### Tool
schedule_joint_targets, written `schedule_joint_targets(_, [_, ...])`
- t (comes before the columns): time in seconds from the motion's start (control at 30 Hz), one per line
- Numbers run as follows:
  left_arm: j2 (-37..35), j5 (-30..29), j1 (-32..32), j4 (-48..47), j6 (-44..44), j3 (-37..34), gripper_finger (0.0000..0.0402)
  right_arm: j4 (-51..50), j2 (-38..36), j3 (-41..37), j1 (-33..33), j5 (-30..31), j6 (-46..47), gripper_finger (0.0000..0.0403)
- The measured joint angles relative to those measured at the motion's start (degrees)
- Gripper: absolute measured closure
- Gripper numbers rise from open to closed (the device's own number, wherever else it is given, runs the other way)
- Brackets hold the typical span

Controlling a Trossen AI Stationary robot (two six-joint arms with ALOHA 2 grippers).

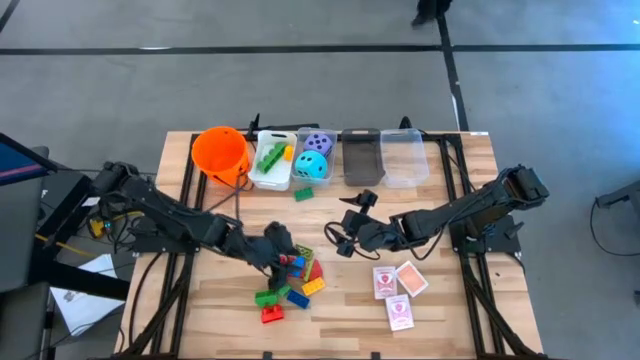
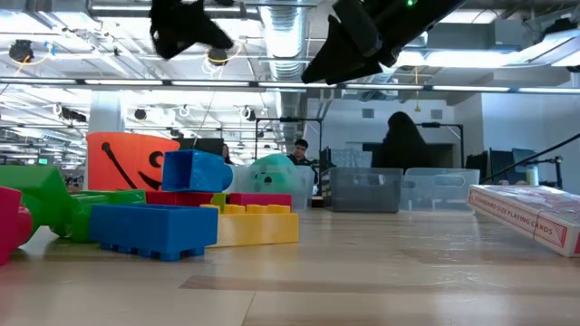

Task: Pick & Place Toys
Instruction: Put the large blue game piece into the white bin

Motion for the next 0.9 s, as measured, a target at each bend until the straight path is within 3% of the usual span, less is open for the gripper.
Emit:
schedule_joint_targets(0.13, [7.45, 0.03, -1.04, -9.18, -0.21, 9.91, 0.0197, -2.85, 0.0, 0.0, 0.0, 0.01, -0.06, 0.0006])
schedule_joint_targets(0.27, [13.62, 0.31, -0.76, -23.37, -9.47, 18.61, 0.0197, -8.65, 0.0, 0.0, 0.0, 0.06, -0.05, 0.0006])
schedule_joint_targets(0.5, [18.42, 2.08, 2.66, -41.52, -26.71, 22.12, 0.0197, -12.34, 0.0, -0.02, -0.04, 0.09, 0.44, 0.0006])
schedule_joint_targets(0.63, [19.06, 5.42, 5.71, -44.53, -30.01, 22.06, 0.0197, -12.47, 0.0, 0.59, -0.2, 0.11, 0.46, 0.0006])
schedule_joint_targets(0.9, [18.43, 10.03, 8.79, -38.38, -33.07, 22.15, 0.0197, -13.8, 0.0, 0.63, -0.2, 0.11, 1.94, 0.0006])
